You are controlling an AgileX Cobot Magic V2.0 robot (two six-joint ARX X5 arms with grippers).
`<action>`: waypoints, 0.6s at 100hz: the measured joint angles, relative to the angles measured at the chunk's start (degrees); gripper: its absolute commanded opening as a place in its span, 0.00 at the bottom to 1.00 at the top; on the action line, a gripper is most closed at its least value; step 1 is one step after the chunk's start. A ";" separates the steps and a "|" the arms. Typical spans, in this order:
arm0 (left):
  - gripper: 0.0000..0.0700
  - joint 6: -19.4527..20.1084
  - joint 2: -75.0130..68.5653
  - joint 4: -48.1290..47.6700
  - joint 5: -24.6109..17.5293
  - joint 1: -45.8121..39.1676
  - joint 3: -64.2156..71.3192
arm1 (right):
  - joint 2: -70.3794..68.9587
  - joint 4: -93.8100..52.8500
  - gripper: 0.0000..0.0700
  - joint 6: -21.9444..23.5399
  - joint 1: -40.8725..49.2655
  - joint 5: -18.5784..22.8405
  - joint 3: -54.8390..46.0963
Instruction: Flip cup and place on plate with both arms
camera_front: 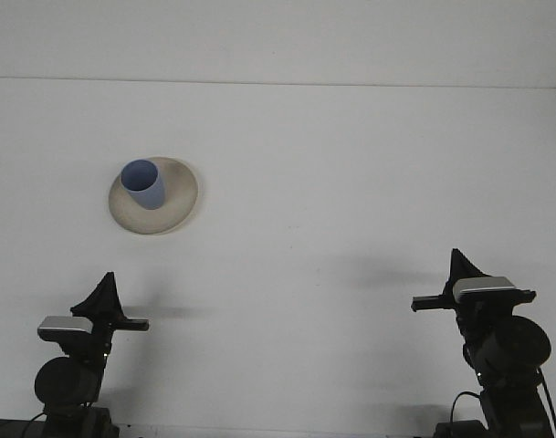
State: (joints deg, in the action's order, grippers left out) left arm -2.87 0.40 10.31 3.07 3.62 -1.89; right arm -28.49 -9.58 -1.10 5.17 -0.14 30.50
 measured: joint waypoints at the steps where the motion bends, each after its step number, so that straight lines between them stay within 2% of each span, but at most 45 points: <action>1: 0.01 0.00 0.00 0.17 0.00 0.00 0.00 | 0.00 -0.02 0.00 0.00 0.00 0.00 0.00; 60: 0.01 0.00 -0.15 1.09 -0.31 0.00 0.00 | 0.00 -0.02 0.00 0.00 0.00 0.00 0.00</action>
State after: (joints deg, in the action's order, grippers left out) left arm -2.87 0.25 11.40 2.76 3.62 -1.89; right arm -28.49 -9.61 -1.10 5.17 -0.14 30.50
